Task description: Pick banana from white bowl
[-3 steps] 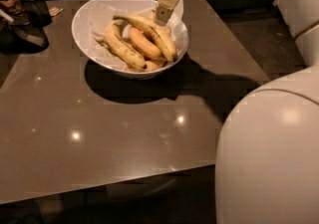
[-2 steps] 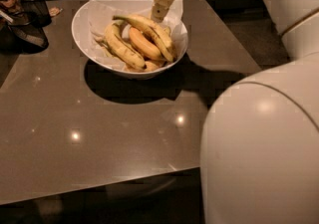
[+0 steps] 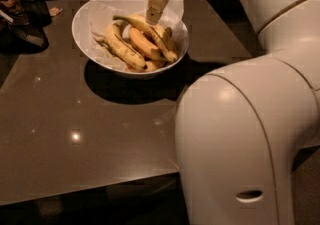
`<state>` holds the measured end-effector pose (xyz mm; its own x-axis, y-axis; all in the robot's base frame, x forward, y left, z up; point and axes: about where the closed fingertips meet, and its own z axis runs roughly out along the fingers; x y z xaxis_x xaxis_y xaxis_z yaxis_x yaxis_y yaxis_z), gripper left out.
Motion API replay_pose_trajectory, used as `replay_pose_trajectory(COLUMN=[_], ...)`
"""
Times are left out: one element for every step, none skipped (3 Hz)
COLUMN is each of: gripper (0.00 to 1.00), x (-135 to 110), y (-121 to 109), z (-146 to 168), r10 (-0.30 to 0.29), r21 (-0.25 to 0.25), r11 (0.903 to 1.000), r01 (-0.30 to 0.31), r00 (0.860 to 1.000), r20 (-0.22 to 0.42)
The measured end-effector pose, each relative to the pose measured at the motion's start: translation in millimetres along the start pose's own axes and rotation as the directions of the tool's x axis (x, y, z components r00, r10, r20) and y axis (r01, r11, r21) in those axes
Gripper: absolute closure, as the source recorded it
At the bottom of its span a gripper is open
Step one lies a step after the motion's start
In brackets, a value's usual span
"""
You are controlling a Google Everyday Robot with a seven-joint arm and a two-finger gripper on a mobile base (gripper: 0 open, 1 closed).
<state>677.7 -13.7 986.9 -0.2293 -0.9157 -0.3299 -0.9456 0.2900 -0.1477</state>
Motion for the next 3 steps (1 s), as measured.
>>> replay_pose_trajectory(gripper=[0.38,0.37,0.36], x=[-3,-5,-9], y=[-6,-10,-12], z=[18,34,48], r10=[0.015,0.038,0.057], r21=[-0.014,-0.029,-0.042], r11=[0.9998,0.9988,0.9974], r01=[-0.016,-0.039,-0.059], r00=[1.000,0.999,0.997], r20=[-0.022,-0.037,-0.054])
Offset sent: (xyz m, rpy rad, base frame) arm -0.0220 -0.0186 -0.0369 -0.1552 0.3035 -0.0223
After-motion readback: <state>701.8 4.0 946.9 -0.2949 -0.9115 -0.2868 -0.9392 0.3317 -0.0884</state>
